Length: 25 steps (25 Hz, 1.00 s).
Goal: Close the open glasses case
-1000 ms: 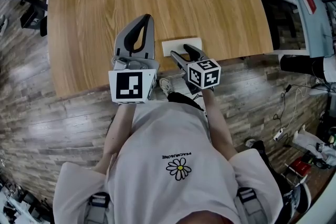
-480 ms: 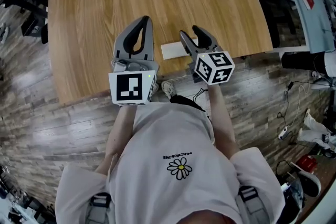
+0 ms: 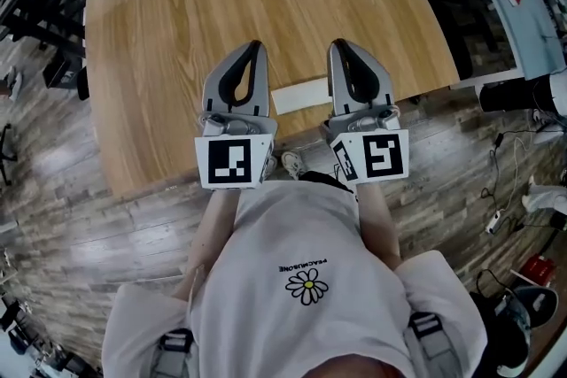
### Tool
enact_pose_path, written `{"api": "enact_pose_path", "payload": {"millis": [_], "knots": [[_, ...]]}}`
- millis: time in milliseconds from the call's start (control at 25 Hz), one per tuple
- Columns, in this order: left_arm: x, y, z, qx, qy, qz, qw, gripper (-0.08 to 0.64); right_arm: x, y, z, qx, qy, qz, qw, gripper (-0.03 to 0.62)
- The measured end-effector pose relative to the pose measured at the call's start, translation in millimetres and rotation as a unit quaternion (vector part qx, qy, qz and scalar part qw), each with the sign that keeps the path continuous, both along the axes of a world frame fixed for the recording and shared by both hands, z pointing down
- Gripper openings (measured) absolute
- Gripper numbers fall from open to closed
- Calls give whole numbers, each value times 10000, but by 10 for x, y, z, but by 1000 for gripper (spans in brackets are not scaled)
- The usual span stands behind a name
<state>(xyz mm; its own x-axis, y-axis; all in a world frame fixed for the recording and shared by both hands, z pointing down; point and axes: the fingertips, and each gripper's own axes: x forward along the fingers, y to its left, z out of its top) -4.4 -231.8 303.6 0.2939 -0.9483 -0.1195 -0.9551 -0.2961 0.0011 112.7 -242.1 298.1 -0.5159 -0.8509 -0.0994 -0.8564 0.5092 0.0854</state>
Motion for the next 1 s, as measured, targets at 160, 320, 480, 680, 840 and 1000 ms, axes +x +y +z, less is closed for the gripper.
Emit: {"api": "enact_pose_path", "payload": {"millis": [160,320,480,680,840,1000], "knots": [[69,4,-38,57,-21,35,10000,17,4,81,19,25,-16,54,10000,9],[83,-14,-61,75,-39,34,10000,17,24,62,58,-71,-102,84,9999,8],[79,-22,-69,87,-36,18,10000,17,53,57,67,-91,-85,118,9999,8],[60,-10,-45,64,-36,-7,10000,17,71,65,76,-96,-47,133,9999,8],[59,-18,-50,69,-31,-14,10000,17,82,54,77,-103,-13,127,9999,8],[64,-14,-51,53,-26,-7,10000,17,101,48,73,-105,7,136,9999,8]]}}
